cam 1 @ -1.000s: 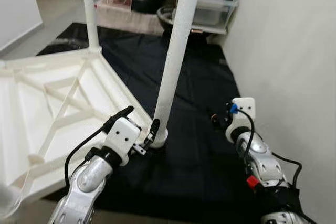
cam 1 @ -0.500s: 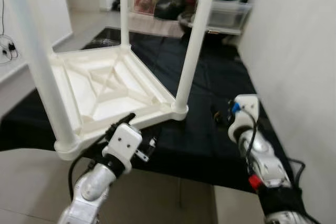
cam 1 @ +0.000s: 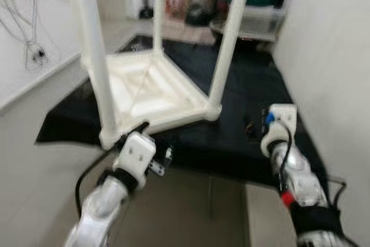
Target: Building children table
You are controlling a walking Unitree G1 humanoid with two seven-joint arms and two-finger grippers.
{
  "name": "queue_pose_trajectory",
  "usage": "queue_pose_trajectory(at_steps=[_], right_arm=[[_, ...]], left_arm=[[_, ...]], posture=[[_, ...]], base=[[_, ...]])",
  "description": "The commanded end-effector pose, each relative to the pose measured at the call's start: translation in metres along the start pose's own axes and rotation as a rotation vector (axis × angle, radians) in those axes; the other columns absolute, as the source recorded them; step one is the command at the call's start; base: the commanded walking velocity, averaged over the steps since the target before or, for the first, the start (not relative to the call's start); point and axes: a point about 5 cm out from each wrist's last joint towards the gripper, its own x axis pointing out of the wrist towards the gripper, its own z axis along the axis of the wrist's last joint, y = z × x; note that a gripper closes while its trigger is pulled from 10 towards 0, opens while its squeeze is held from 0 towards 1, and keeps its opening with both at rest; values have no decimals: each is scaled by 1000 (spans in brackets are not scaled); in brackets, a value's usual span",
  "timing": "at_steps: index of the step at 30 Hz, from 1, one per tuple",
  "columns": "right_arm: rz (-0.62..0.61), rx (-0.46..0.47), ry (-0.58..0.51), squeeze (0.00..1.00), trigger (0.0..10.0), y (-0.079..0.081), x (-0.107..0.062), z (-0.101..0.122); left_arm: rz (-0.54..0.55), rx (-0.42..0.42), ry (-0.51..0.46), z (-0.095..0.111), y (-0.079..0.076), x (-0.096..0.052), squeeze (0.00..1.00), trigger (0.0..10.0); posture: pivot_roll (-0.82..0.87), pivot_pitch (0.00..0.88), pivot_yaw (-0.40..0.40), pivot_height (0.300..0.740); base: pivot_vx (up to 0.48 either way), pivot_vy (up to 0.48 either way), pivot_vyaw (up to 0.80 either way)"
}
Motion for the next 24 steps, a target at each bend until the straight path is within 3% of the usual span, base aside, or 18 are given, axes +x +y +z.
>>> queue_pose_trajectory(at_steps=[1, 9, 18, 24], right_arm=[[-34, -9, 2, 0, 10000, -8, 0, -1], [-124, -1, 4, 0, 10000, -19, -1, -2], [-113, 0, 4, 0, 10000, -14, -1, -2], [-112, 0, 3, 0, 10000, -13, 1, -2]], left_arm=[[4, -22, 12, -1, -1, -1, 0, 10000], [5, -19, 21, -3, -2, -4, 0, 10000], [9, -18, 30, -4, -3, -5, 0, 10000], [16, -4, 33, -5, -1, -6, 0, 10000]], posture=[[92, 0, -149, 740], [93, 0, -146, 740], [98, 0, -147, 740], [101, 0, -147, 740]], base=[[0, 480, 0], [0, 478, 0], [0, 458, 0], [0, 0, 0]])
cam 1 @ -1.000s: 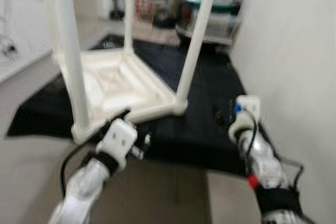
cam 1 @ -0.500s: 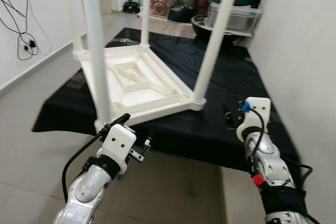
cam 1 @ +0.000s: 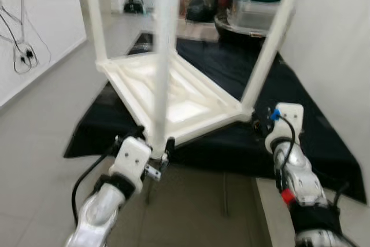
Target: Building children table
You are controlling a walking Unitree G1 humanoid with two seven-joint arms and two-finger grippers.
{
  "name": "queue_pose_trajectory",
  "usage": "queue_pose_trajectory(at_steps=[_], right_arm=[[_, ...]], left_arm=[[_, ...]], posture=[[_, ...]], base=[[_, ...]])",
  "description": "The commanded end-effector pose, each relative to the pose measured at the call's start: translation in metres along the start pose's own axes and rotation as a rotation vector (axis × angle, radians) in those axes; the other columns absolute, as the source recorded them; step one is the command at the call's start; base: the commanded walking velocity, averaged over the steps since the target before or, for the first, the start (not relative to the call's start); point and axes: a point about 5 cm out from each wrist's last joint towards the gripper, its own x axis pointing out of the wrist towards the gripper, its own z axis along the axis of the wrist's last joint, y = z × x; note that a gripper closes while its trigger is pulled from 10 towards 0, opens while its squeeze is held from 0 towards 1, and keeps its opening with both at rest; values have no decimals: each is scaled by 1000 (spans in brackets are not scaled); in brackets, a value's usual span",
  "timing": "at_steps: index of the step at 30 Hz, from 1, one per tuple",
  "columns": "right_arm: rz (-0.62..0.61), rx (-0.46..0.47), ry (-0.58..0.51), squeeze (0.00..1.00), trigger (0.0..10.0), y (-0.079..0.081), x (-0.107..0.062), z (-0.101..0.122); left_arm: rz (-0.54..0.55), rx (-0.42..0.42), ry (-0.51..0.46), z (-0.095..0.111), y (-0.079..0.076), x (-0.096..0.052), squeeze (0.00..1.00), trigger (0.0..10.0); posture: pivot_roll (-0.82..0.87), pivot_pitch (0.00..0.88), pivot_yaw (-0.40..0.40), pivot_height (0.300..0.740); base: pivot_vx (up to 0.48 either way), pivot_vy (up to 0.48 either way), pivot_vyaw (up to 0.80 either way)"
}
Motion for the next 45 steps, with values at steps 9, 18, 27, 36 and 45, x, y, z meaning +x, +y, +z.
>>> queue_pose_trajectory(at_steps=[9, 18, 27, 36, 45], right_arm=[[-30, -19, 4, 0, 10000, -7, 1, -2], [-40, -18, 5, 0, 10000, -6, 1, -3], [-100, -10, 12, 0, 10000, -11, 3, -2], [-214, -3, 16, 0, 10000, -27, 8, 2], [-369, -34, 30, 0, 10000, -48, 3, 0]], left_arm=[[35, 5, 15, -5, 13, 4, 0, 10000], [33, -7, 13, -5, 18, 6, 0, 10000], [44, -25, 43, -12, 17, 0, 0, 10000], [70, -29, 62, -15, 22, -5, 0, 10000], [87, -24, 47, -13, 26, -3, 0, 10000]], posture=[[99, 0, -144, 740], [96, 0, -142, 740], [104, 0, -147, 740], [111, 0, -154, 740], [103, 0, -147, 740]], base=[[0, 0, 0], [0, 0, 0], [0, 168, 0], [0, 477, -59], [0, 317, -800]])
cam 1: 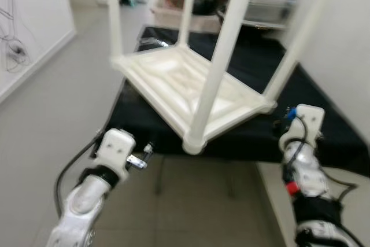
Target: Building children table
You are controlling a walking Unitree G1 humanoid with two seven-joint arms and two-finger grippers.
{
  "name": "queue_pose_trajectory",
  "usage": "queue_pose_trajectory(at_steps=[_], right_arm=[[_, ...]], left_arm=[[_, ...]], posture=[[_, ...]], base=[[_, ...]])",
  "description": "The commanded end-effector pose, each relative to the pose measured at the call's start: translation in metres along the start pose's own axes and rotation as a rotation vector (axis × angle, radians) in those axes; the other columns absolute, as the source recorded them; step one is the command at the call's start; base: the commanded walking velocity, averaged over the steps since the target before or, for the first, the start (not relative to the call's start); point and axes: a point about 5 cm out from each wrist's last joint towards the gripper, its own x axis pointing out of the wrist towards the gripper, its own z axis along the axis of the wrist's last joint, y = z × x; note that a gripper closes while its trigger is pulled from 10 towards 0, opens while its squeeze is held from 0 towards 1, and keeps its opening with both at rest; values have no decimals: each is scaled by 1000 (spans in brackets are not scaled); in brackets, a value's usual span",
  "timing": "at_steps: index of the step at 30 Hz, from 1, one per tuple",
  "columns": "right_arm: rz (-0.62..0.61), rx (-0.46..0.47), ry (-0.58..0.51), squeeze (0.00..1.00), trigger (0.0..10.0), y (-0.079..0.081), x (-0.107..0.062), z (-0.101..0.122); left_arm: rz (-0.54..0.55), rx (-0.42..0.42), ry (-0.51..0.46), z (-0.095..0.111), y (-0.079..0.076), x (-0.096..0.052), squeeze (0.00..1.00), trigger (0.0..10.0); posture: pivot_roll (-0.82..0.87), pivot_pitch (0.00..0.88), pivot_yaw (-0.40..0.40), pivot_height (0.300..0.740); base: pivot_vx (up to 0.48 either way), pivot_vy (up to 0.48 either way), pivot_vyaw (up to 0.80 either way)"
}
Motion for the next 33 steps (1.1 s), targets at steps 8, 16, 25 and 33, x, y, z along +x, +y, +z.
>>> queue_pose_trajectory(at_steps=[8, 16, 25, 33], right_arm=[[31, -4, 15, 0, 10000, 10, -5, -5], [131, -64, -67, 0, 10000, 20, -21, -3], [277, -151, -179, 0, 10000, 25, -48, 0], [610, -232, -334, 0, 10000, 30, -106, -2]], left_arm=[[40, -34, 18, -5, 11, -3, 0, 10000], [17, -36, 29, -6, 7, -3, 0, 10000], [15, -34, 28, -5, 3, -7, 0, 10000], [28, -32, 55, -9, 1, -24, 0, 10000]], posture=[[101, 0, -146, 740], [84, 0, -137, 740], [80, 0, -144, 740], [63, 0, -151, 740]], base=[[0, 38, -800], [0, 437, -800], [0, 252, -417], [0, 0, 0]])
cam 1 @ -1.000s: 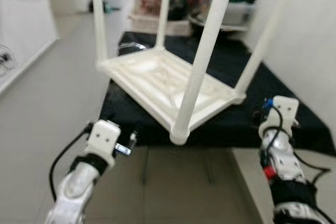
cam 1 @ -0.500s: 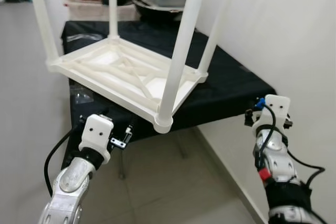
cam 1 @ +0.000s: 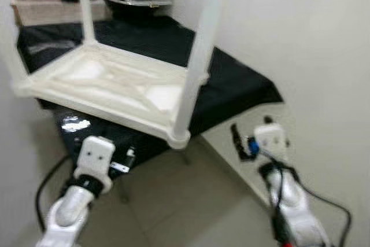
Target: Building children table
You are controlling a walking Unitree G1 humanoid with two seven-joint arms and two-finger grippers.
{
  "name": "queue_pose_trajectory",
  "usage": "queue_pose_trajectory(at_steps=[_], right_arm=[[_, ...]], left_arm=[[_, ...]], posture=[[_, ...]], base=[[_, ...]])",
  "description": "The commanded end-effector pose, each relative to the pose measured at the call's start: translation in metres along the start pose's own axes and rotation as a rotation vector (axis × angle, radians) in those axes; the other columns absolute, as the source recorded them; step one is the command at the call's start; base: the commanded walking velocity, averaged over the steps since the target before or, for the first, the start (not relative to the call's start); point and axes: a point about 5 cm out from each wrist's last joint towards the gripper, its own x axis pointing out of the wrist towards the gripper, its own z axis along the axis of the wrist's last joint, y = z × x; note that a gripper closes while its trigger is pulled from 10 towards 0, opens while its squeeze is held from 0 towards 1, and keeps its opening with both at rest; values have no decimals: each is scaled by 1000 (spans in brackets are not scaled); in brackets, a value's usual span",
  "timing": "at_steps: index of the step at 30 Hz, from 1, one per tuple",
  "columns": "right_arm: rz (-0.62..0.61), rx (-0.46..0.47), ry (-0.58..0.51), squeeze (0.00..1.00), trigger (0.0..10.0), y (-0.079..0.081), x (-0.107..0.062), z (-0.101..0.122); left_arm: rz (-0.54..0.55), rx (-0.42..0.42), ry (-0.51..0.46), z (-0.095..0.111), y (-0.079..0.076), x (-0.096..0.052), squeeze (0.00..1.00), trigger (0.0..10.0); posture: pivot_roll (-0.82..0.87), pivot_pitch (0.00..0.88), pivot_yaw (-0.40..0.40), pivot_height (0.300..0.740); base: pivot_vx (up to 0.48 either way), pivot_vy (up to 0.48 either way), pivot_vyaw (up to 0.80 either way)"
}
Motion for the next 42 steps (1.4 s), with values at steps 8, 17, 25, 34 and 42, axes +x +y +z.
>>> queue_pose_trajectory(at_steps=[8, 17, 25, 34, 42], right_arm=[[34, -18, -24, 0, 10000, -2, -15, 16], [61, 7, -34, 0, 10000, 2, -10, 20], [38, 36, -7, 0, 10000, -1, -6, 20], [19, 51, 9, 0, 10000, -6, -1, 17], [30, 58, 19, 0, 10000, -8, 4, 15]], left_arm=[[-1, -24, 11, 1, -11, -16, 0, 10000], [35, -50, -15, 6, 0, -9, 0, 10000], [42, -61, -5, 6, 1, -9, 0, 10000], [43, -48, -11, 6, 2, -6, 0, 10000], [52, -49, -17, 8, 1, -6, 0, 10000]], posture=[[58, 0, -153, 740], [57, 0, -154, 740], [63, 0, -156, 740], [64, 0, -154, 740], [71, 0, -158, 740]], base=[[0, 0, 0], [0, 154, -533], [0, 480, -800], [0, 189, -356], [0, 0, 0]])
